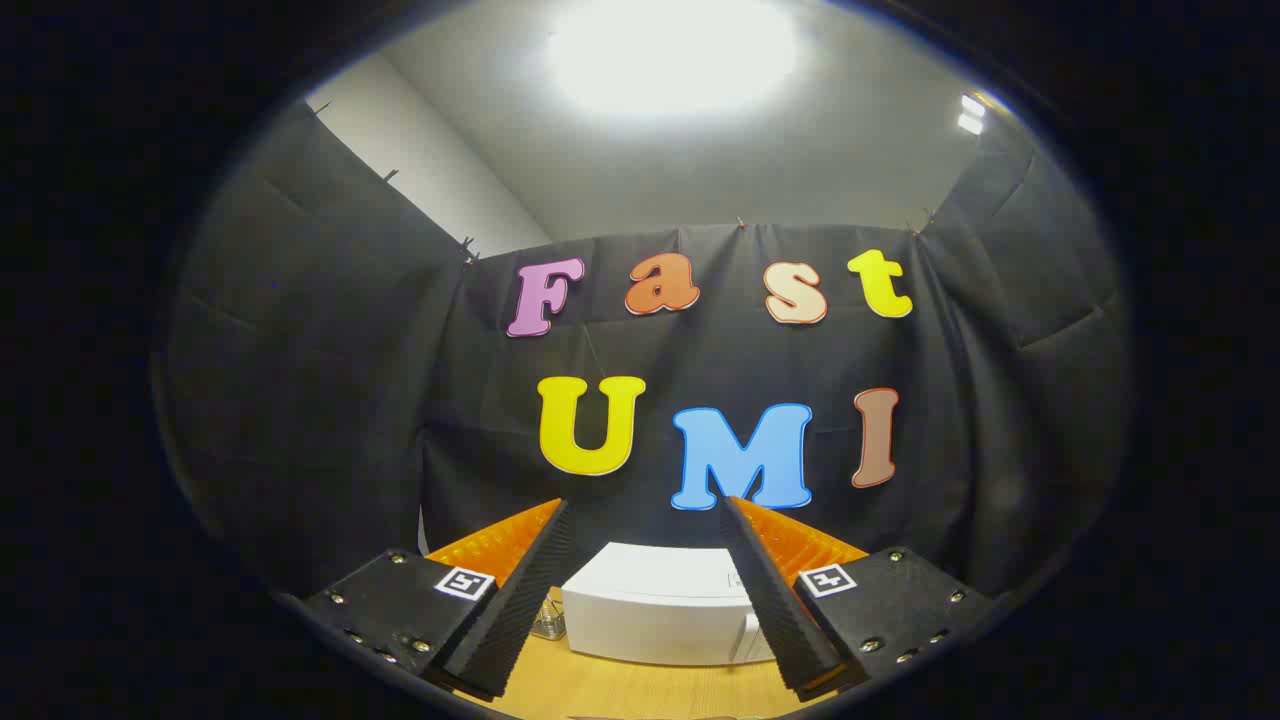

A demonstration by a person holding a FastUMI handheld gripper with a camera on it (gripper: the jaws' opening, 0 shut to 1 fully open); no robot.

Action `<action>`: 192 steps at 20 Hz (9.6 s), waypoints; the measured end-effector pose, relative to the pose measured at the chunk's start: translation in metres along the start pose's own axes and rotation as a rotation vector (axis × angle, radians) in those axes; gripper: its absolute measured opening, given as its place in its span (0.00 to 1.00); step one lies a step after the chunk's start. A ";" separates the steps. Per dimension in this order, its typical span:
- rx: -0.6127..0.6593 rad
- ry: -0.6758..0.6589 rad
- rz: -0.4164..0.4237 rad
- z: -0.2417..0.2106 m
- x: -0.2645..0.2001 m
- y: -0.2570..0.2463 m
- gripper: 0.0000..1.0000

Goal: Open the microwave, put the food inside, and close the microwave door.

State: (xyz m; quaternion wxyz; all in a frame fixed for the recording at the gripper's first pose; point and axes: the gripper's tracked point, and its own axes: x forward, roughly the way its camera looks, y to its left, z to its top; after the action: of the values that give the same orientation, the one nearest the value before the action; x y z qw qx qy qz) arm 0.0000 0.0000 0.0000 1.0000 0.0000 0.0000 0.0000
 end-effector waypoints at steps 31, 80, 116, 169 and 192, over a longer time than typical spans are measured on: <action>0.026 0.180 -0.103 -0.176 0.062 -0.078 0.95; -0.041 0.289 -0.197 -0.398 0.140 -0.155 0.09; 0.058 0.336 -0.051 -0.351 -0.041 0.159 0.09; -0.026 0.614 0.186 -0.476 -0.133 -0.097 0.98; 0.185 0.516 0.292 -0.367 -0.062 -0.063 0.84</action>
State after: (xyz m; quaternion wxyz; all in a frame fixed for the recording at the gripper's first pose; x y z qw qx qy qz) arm -0.0618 -0.0629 -0.3671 0.9521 0.0911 0.2539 0.1439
